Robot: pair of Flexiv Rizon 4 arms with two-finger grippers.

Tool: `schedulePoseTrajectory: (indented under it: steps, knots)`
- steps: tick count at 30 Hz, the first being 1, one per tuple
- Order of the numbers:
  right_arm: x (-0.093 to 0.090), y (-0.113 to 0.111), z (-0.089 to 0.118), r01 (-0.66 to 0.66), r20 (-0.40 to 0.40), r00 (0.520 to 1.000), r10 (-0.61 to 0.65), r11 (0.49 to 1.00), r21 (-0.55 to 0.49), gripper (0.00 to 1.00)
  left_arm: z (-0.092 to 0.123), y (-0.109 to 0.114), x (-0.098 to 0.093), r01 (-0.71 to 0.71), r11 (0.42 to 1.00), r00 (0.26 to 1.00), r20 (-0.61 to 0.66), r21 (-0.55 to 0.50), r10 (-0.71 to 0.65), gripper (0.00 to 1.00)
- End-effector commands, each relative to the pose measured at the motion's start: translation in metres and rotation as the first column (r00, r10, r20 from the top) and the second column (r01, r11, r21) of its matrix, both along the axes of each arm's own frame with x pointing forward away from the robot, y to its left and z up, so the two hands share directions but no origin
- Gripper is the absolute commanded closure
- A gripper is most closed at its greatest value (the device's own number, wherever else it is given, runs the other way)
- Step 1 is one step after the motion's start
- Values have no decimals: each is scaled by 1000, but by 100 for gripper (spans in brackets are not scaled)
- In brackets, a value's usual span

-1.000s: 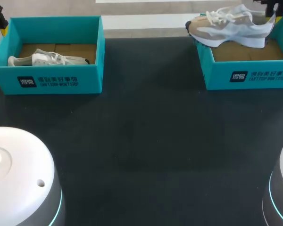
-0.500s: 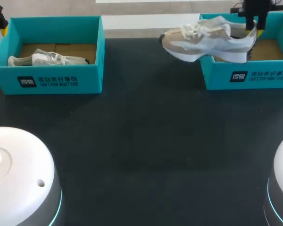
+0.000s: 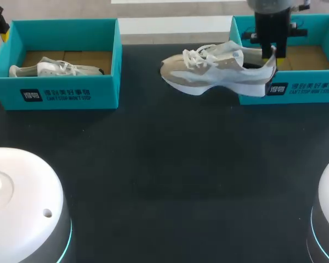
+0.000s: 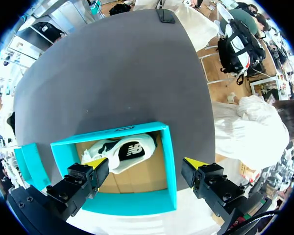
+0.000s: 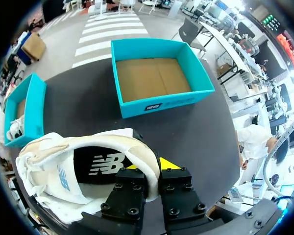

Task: Take the shoe out of the shoebox, open the shoe tongue, remove and reinsert the insole, then place the shoe into the shoebox

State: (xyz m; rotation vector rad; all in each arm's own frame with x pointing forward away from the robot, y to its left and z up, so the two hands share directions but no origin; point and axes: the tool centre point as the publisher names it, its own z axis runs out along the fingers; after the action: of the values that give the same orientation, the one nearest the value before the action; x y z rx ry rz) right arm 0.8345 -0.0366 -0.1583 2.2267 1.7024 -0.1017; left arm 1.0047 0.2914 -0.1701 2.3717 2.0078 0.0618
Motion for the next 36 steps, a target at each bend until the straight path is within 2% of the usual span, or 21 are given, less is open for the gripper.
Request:
schedulePoseTrajectory:
  steps: [1, 6, 10, 32, 36]
  knots:
    - [-23, 27, -6, 0, 8, 1000, 1, 1000, -30, 100, 0, 0, 0, 1, 1000, 1000, 1, 2, -1, 0]
    - [-47, 60, -14, -17, -41, 999, 16, 1000, -26, 100, 0, 0, 0, 1, 1000, 1000, 1, 2, -1, 0]
    - [-63, 79, -16, -9, -46, 999, 9, 1000, 2, 100, 0, 0, 0, 1, 1000, 1000, 1, 2, -1, 0]
    - [-63, 79, -16, -9, -46, 999, 9, 1000, 2, 100, 0, 0, 0, 1, 1000, 1000, 1, 2, -1, 0]
    - [-91, 96, -36, 27, -60, 998, -26, 1000, 2, 100, 0, 0, 0, 1, 1000, 1000, 1, 2, -1, 0]
